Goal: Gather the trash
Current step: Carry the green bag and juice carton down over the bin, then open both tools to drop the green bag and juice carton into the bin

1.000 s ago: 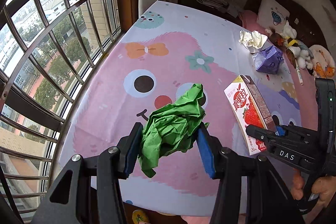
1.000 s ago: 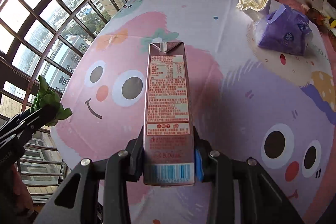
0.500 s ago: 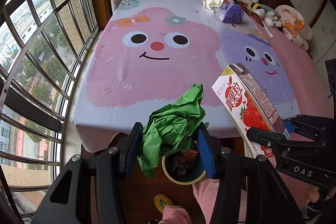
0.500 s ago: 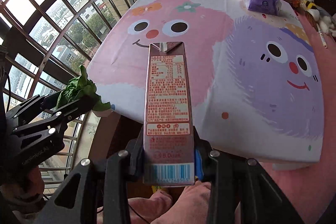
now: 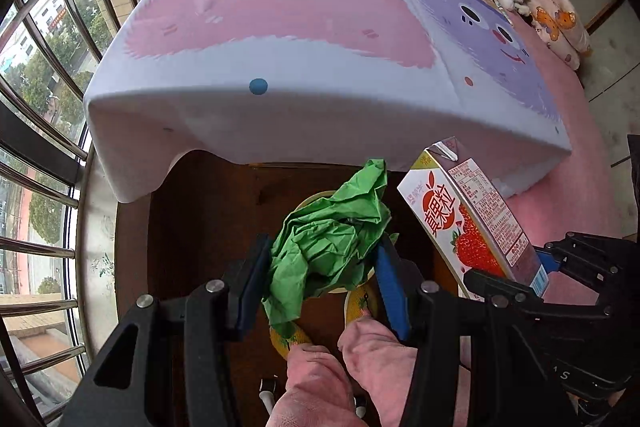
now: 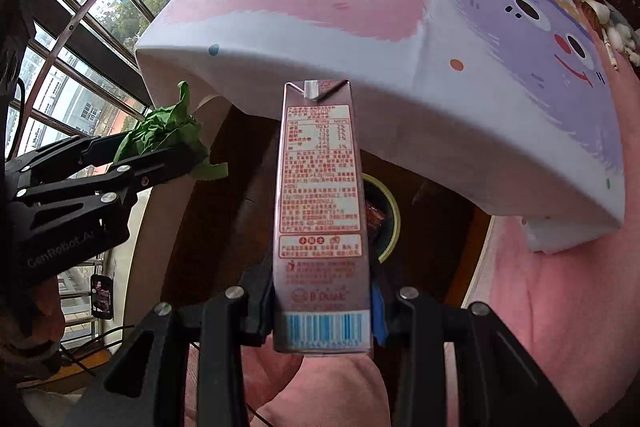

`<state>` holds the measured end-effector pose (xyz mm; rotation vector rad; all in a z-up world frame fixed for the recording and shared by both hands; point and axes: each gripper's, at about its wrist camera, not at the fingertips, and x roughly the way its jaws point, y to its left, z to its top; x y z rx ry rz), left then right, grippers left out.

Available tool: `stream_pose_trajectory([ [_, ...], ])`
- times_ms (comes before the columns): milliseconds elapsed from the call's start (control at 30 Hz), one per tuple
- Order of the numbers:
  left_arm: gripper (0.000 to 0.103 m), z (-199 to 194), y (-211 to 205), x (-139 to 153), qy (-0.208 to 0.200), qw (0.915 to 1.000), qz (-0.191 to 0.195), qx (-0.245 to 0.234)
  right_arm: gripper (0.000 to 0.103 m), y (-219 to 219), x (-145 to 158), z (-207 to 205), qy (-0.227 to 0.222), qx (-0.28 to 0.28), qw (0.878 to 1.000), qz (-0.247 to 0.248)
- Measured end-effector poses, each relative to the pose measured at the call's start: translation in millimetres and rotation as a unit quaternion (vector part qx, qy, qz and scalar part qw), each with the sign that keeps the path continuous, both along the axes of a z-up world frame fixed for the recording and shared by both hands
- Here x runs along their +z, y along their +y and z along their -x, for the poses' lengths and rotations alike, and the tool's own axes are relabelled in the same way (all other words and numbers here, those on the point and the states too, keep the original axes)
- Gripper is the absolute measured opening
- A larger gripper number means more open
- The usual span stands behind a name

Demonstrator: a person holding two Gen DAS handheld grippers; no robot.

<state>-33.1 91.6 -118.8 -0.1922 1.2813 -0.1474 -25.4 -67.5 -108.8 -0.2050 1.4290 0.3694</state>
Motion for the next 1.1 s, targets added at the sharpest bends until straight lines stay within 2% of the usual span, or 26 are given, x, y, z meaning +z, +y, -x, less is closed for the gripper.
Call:
stream_pose_trajectory([
  [233,0.050,-1.3,-31.7,-73.8,0.038,0.9991,-0.010,-0.014,0.037,-18.5,-91.9,11.4,0.057,-0.018,0.998,0.020],
  [600,0.050,-32.9,-79.0,-235.5,0.100,0.9950,0.009,0.008,0.037,-51.4,-260.4,-10.0,0.105,-0.077,0.991,0.027],
  [733,0.052,-44.3,-88.6,-283.2,0.113,0.9931,0.030,0.016,0.037,-57.3,-306.0,-16.1,0.110,-0.088,0.990,0.024],
  [833,0.054,-49.4,-93.4,-306.6,0.116,0.9929,0.024,0.011,0.038,-65.4,-332.1,-23.3,0.115,-0.097,0.988,0.019],
  [933,0.069,-51.6,-96.8,-322.3,0.123,0.9920,0.024,0.011,0.038,-73.0,-346.6,-30.7,0.117,-0.102,0.988,0.004],
  [1000,0.092,-52.6,-96.4,-329.3,0.132,0.9910,0.018,0.017,0.041,-76.2,-352.4,-34.9,0.117,-0.101,0.988,-0.001],
  [1033,0.097,-52.8,-96.5,-330.2,0.132,0.9909,0.011,0.022,0.042,-77.4,-353.4,-35.3,0.117,-0.102,0.988,-0.004],
  [1100,0.102,-53.5,-95.3,-332.2,0.125,0.9917,-0.002,0.031,0.051,-82.0,-350.0,-35.4,0.107,-0.108,0.988,-0.009],
])
